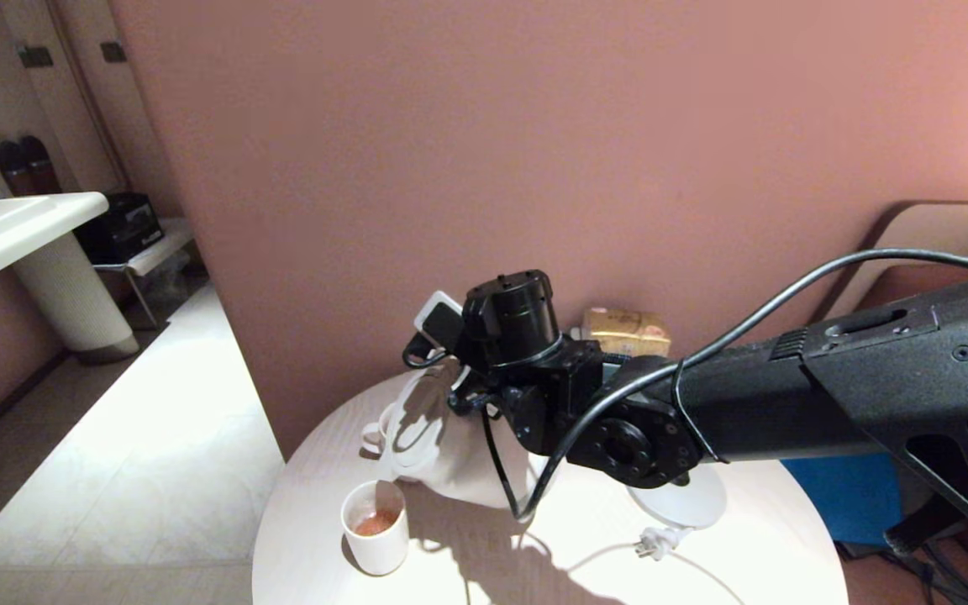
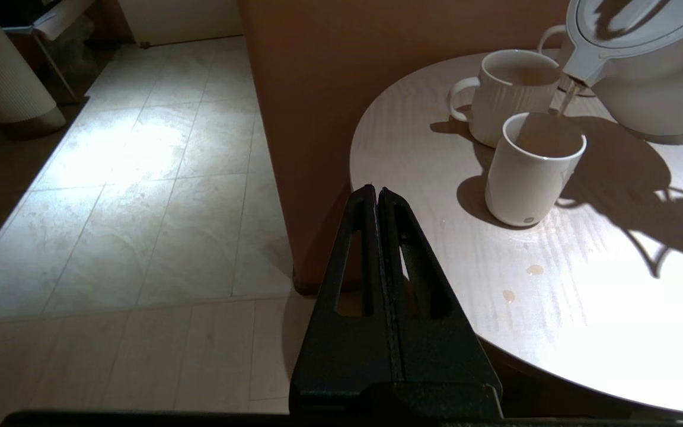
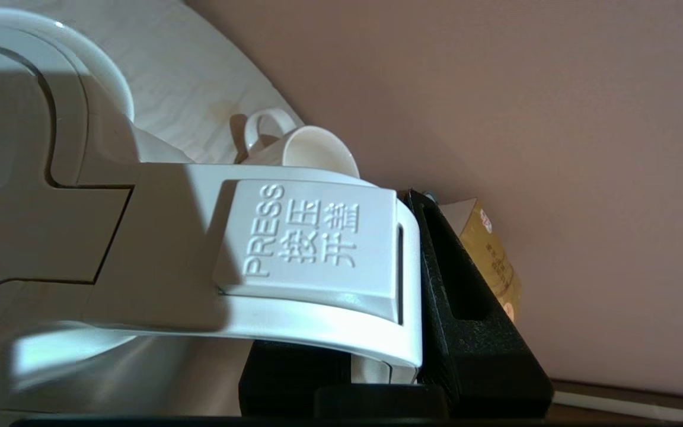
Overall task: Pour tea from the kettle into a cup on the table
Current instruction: Pour water into the cup, then put down the kettle on the table
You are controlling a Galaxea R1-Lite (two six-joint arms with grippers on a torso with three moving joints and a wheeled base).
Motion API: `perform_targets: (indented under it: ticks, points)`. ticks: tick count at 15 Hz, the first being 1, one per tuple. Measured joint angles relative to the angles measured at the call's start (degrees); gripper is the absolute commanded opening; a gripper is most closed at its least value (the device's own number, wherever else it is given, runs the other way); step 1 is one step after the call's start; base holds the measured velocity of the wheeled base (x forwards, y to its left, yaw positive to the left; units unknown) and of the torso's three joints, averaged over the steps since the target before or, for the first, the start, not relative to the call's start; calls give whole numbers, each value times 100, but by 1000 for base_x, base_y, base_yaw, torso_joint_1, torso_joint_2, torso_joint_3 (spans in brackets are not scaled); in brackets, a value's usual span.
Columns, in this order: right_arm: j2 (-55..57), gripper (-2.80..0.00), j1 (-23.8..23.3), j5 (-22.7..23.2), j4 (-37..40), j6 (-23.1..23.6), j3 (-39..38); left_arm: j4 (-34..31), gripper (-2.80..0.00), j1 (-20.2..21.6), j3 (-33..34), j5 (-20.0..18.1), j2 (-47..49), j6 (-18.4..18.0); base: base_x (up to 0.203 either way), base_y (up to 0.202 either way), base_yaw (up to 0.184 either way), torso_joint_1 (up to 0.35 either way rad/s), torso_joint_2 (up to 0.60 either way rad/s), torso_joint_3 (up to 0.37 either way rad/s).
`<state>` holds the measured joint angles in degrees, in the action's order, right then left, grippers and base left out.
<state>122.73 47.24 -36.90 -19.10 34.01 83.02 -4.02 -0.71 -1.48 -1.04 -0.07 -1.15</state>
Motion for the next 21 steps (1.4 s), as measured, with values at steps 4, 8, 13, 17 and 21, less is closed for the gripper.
perform_targets:
  ticks: [4,8,13,17,21]
  points:
    - [23,-280,-5,9,-287,-222,-245,0,-280,0,-1,0,0,0,0,0,0,0,0,0]
    - [11,-280,-17,0,-785,-637,-719,0,-280,0,0,-1,0,1,0,0,0,0,0,0]
    - [-203,-280,-153,-28,-1057,-1496,-1440,0,-280,2,0,0,0,2,0,0,0,0,0,0]
    - [-668,-280,-471,-22,-1069,-2327,-2216,1,-280,0,0,-1,0,2,0,0,0,0,0,0]
    - [-1306,-280,-1092,71,-1074,-3477,-3022,1,-280,0,0,0,0,0,0,0,0,0,0,0]
